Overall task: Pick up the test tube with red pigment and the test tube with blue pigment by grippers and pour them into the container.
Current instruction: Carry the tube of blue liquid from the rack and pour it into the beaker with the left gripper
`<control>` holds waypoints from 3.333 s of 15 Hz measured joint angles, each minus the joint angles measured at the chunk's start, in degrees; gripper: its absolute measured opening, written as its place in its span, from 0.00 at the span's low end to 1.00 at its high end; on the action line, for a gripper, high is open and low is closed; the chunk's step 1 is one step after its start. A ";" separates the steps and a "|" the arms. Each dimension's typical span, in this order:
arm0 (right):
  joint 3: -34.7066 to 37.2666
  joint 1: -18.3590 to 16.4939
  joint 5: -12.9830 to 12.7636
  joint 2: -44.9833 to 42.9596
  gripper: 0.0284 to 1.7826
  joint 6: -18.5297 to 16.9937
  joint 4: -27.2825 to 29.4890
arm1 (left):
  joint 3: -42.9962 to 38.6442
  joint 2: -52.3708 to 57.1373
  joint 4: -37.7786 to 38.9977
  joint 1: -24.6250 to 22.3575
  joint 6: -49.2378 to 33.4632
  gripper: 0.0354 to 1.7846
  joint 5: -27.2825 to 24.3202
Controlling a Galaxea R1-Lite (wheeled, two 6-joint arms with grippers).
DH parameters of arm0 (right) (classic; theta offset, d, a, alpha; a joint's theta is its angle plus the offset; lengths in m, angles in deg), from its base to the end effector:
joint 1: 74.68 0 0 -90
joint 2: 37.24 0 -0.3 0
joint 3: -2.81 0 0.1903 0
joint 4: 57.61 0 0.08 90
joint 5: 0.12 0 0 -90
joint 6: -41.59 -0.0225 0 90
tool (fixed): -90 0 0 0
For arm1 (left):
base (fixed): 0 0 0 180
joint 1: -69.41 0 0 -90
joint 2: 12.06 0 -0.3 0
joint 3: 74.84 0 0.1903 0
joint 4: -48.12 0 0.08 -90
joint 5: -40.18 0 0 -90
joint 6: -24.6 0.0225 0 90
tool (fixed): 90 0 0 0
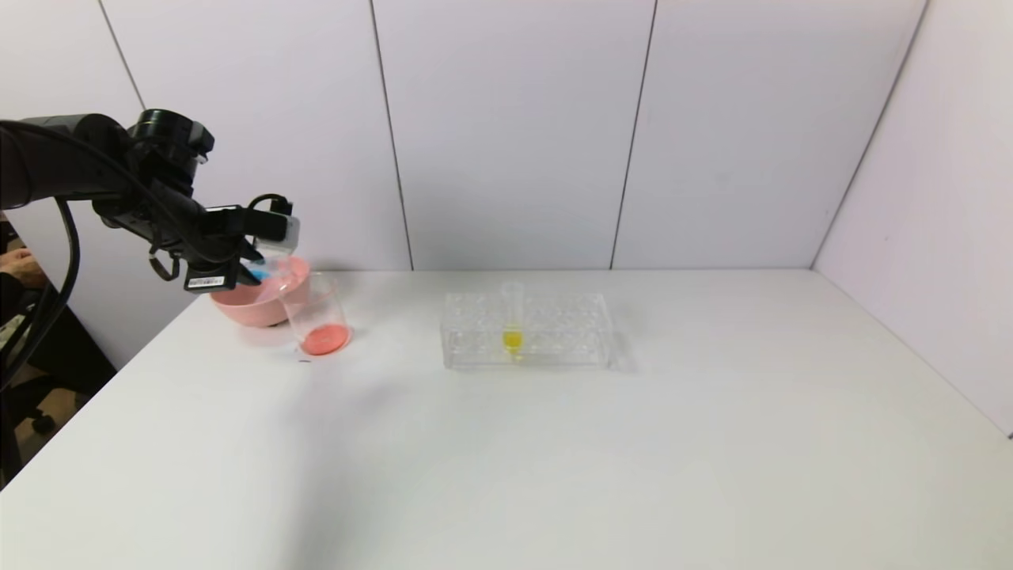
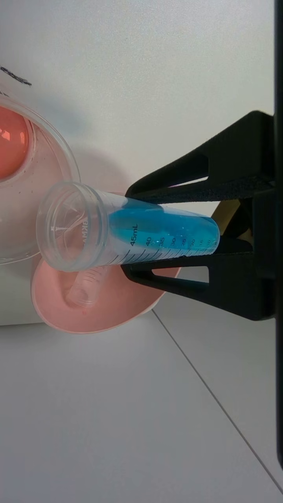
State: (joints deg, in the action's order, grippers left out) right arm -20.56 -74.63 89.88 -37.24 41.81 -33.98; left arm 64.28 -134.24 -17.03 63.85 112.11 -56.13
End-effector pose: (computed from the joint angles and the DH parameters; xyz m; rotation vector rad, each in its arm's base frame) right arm -0.0228 0.0000 0.0750 -0.0038 0.0045 0.0009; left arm 0.4083 0.0373 0.2330 1.3442 0.6473 -0.6383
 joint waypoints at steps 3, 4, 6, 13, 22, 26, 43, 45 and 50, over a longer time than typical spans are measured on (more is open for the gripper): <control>0.00 0.02 0.00 0.00 1.00 0.02 0.00 | 0.00 -0.02 0.06 0.09 -0.01 0.20 0.22; 0.00 0.02 0.00 0.00 1.00 0.00 0.00 | 0.00 -0.04 0.09 0.18 -0.01 0.20 0.35; 0.00 0.02 0.00 0.00 1.00 0.00 0.00 | 0.00 -0.11 0.28 0.39 -0.11 0.20 0.40; 0.00 0.02 0.00 0.00 1.00 0.00 0.00 | 0.00 -0.24 0.54 1.24 -0.11 0.20 2.86; 0.00 0.02 0.00 0.00 1.00 0.00 -0.02 | 0.00 -0.33 0.63 1.99 -0.76 0.20 4.46; 0.00 0.02 0.00 0.00 1.00 0.00 0.00 | 0.00 -0.44 0.65 2.65 -1.68 0.20 5.95; 0.00 0.02 0.00 0.00 1.00 0.00 -0.02 | 0.00 -0.61 -0.88 5.72 -4.06 0.20 17.15; 0.00 0.02 0.00 0.00 1.00 0.00 0.00 | 0.00 -0.61 -0.88 5.80 -4.44 0.20 17.41; 0.00 0.00 0.00 0.00 1.00 0.02 0.00 | 0.00 -0.69 -0.88 6.38 -6.01 0.20 19.72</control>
State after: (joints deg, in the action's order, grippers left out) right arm -20.56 -74.63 89.88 -37.24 41.84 -33.98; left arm 64.28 -134.94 -17.91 70.23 106.10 -36.40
